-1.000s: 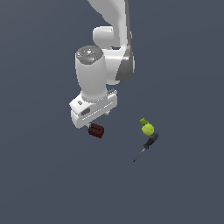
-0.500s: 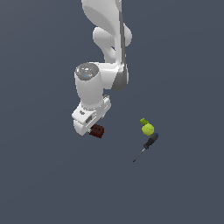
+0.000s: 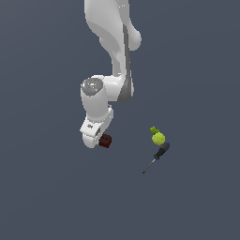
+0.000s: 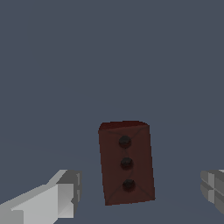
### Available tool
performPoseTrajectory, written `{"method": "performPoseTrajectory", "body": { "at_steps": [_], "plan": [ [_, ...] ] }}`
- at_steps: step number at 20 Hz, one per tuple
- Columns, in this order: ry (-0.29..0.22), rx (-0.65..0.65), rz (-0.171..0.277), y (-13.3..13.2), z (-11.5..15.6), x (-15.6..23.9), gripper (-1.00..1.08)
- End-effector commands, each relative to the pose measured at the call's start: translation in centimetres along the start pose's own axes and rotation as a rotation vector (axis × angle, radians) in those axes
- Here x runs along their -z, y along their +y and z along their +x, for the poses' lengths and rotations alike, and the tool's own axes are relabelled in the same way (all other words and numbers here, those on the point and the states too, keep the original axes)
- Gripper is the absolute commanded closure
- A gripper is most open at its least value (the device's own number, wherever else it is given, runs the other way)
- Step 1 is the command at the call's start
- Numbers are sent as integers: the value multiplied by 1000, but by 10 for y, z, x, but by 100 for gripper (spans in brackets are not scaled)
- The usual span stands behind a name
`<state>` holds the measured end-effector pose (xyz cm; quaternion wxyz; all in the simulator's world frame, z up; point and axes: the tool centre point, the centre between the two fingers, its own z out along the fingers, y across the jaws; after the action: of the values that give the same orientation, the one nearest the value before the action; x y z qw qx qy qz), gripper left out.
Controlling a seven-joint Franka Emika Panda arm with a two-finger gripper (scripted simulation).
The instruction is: Pick up a designated object from a clutter of objects.
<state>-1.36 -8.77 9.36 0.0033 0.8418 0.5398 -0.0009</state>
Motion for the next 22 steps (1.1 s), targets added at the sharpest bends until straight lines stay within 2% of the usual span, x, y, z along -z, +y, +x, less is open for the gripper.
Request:
{"method": "performPoseTrajectory", "body": {
  "at_steps": [1, 14, 22],
  "plan": [
    [2, 36, 1, -2, -2, -7, -92],
    [5, 83, 5, -5, -5, -19, -92],
    [5, 86, 4, -6, -5, -50, -92]
  ]
}}
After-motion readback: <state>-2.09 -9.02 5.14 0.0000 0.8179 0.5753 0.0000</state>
